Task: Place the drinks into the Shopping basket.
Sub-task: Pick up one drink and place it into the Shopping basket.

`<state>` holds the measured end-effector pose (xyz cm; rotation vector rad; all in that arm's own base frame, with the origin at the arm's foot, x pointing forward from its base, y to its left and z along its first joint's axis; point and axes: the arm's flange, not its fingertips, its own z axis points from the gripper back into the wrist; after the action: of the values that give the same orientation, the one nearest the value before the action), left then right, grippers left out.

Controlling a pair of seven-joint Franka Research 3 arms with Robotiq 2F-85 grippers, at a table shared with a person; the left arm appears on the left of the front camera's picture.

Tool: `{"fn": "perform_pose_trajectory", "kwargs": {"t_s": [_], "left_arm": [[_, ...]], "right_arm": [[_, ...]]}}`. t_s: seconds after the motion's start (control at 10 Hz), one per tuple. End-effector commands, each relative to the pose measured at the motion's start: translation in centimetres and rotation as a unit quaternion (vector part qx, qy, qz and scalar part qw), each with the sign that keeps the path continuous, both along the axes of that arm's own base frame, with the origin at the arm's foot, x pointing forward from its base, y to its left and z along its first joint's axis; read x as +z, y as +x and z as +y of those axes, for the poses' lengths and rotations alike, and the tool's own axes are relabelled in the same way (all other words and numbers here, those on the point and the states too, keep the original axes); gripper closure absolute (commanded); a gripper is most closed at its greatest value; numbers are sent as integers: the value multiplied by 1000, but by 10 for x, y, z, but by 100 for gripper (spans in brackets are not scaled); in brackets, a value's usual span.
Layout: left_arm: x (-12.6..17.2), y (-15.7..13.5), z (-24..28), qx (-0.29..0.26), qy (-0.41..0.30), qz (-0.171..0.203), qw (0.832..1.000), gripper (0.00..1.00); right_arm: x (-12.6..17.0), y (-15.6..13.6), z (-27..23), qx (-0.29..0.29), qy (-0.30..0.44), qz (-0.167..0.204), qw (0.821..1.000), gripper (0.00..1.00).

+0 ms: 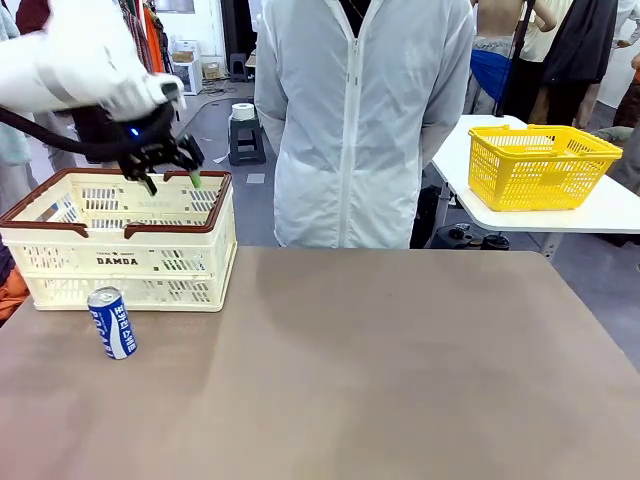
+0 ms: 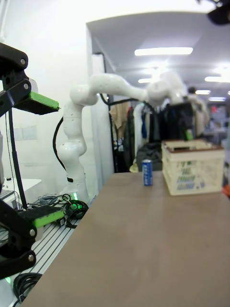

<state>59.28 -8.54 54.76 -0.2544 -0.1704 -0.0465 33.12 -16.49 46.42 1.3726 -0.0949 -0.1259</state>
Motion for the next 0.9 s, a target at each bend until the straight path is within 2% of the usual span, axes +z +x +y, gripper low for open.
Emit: {"fn": "perform_pose_trajectory", "kwargs": {"t_s": [0.0,0.1,0.2,0.3,0.4,0.5,0.6,0.7,0.8], "left_arm": [[26,-50,34,-39,-52,17,998,0],[34,-70,54,-56,-76,13,995,0],[34,-88,77,-86,-102,26,991,0],[30,-107,110,-169,-134,66,974,0],[24,-122,154,-195,-221,61,954,0],[14,-137,190,-254,-290,60,921,0],[-3,-159,226,-266,-364,20,892,0],[-27,-184,260,-248,-441,-41,862,0],[-49,-205,283,-233,-481,-86,841,0]], "right_arm": [[5,0,-1,3,-1,7,1000,0],[5,0,-1,3,-1,7,1000,0],[5,0,-1,3,-1,7,1000,0],[5,0,-1,3,-1,7,1000,0],[5,0,-1,3,-1,7,1000,0],[5,0,-1,3,-1,7,1000,0],[5,0,-1,3,-1,7,1000,0],[5,0,-1,3,-1,7,1000,0],[5,0,-1,3,-1,7,1000,0]]}}
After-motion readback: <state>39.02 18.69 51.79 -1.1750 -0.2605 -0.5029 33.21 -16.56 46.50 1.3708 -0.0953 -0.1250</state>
